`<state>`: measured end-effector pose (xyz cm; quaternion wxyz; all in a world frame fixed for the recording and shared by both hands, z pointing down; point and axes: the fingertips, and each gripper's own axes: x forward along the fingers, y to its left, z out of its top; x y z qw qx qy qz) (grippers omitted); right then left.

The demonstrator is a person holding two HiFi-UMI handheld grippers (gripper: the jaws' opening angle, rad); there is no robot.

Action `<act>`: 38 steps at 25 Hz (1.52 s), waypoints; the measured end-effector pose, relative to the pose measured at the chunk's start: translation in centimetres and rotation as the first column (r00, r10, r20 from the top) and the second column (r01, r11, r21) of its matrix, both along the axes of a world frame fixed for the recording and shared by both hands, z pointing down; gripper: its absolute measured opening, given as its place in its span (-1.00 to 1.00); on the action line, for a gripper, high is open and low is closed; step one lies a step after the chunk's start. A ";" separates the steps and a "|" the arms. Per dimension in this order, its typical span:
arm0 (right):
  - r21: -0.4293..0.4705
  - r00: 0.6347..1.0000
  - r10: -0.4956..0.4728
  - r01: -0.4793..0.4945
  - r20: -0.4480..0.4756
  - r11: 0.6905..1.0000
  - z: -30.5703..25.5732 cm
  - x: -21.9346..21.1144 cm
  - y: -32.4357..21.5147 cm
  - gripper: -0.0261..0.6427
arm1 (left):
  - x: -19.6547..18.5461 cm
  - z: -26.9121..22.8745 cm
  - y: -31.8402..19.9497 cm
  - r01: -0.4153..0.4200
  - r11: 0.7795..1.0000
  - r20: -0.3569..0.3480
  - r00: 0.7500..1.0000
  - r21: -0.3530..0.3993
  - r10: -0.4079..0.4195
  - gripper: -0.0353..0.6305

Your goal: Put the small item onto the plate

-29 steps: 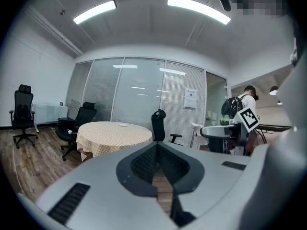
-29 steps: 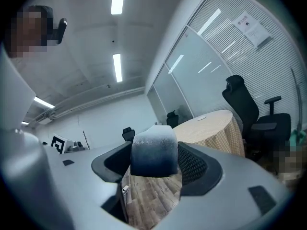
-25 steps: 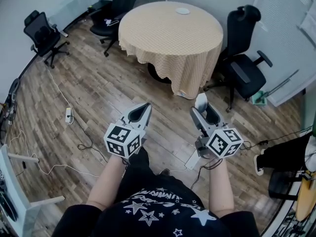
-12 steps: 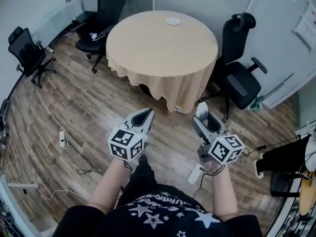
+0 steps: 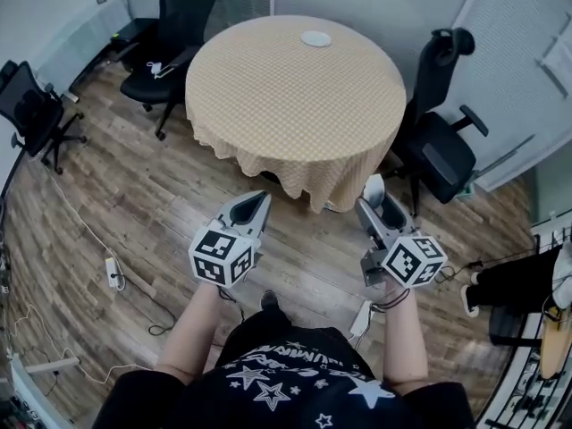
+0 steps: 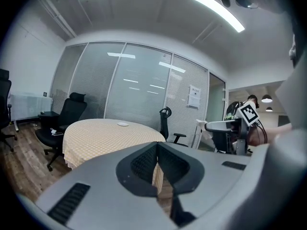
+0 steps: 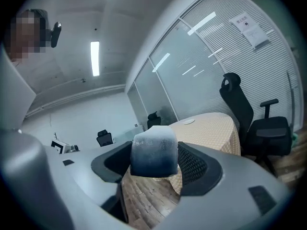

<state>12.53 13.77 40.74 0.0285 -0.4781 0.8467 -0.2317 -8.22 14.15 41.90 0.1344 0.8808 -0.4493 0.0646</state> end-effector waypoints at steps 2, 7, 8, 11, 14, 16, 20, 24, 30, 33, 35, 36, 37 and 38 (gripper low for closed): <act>-0.003 1.000 0.024 -0.024 0.003 1.000 0.1 -0.8 -1.6 -0.01 | -1.2 0.3 -1.6 -0.010 1.000 0.002 1.000 -0.006 0.010 -0.87; -0.032 1.000 0.029 -0.030 -0.008 0.999 1.2 -2.3 -4.4 -0.01 | -2.1 0.9 -4.8 -0.033 0.999 -0.004 0.999 -0.015 0.033 -0.87; -0.040 0.999 0.031 -0.032 -0.005 0.999 1.6 -2.3 -5.0 -0.01 | -2.1 1.1 -5.4 -0.034 0.999 -0.005 0.999 -0.016 0.034 -0.87; -0.061 0.999 0.036 -0.035 0.009 0.998 2.5 -2.3 -7.3 -0.01 | -2.1 1.7 -7.3 -0.027 0.999 -0.009 1.000 -0.031 0.027 -0.87; -0.069 1.000 0.024 -0.022 0.018 0.997 3.2 -2.3 -10.3 -0.01 | -2.4 2.3 -9.3 -0.005 0.999 -0.004 1.000 -0.045 0.005 -0.87; -0.067 0.999 0.011 -0.009 0.032 0.998 3.5 -2.3 -12.8 -0.01 | -2.7 2.5 -11.0 0.016 0.999 0.010 1.000 -0.047 -0.016 -0.87; -0.065 0.998 -0.007 0.011 0.064 0.998 3.8 -2.4 -18.5 -0.01 | -3.7 2.7 -15.1 0.065 0.996 0.040 0.997 -0.058 -0.063 -0.87; -0.047 0.996 -0.027 0.031 0.091 0.998 3.3 -2.0 -23.6 -0.01 | -3.7 2.2 -19.4 0.099 0.993 0.056 0.994 -0.056 -0.096 -0.87; -0.022 0.993 -0.033 0.036 0.112 0.999 2.5 0.4 -30.2 -0.02 | -1.2 1.3 -25.9 0.112 0.993 0.059 0.992 -0.038 -0.110 -0.87; -0.040 0.994 -0.043 0.047 0.105 0.998 3.3 1.4 -32.6 -0.01 | -0.2 1.3 -28.3 0.129 0.991 0.056 0.990 -0.037 -0.127 -0.87; -0.050 0.994 -0.047 0.052 0.097 0.997 3.6 1.7 -33.8 -0.01 | -0.3 1.3 -29.7 0.143 0.989 0.052 0.989 -0.043 -0.141 -0.87; -0.054 0.994 -0.048 0.053 0.093 0.997 3.8 1.6 -34.4 -0.01 | -0.5 1.2 -30.4 0.146 0.988 0.053 0.988 -0.044 -0.144 -0.87; -0.060 0.995 -0.049 0.055 0.091 0.997 4.0 1.4 -34.9 -0.01 | -0.7 1.1 -31.1 0.146 0.988 0.057 0.988 -0.044 -0.143 -0.87; -0.066 0.995 -0.050 0.056 0.089 0.996 4.2 1.1 -35.4 -0.01 | -1.0 1.1 -31.8 0.143 0.989 0.063 0.988 -0.041 -0.140 -0.87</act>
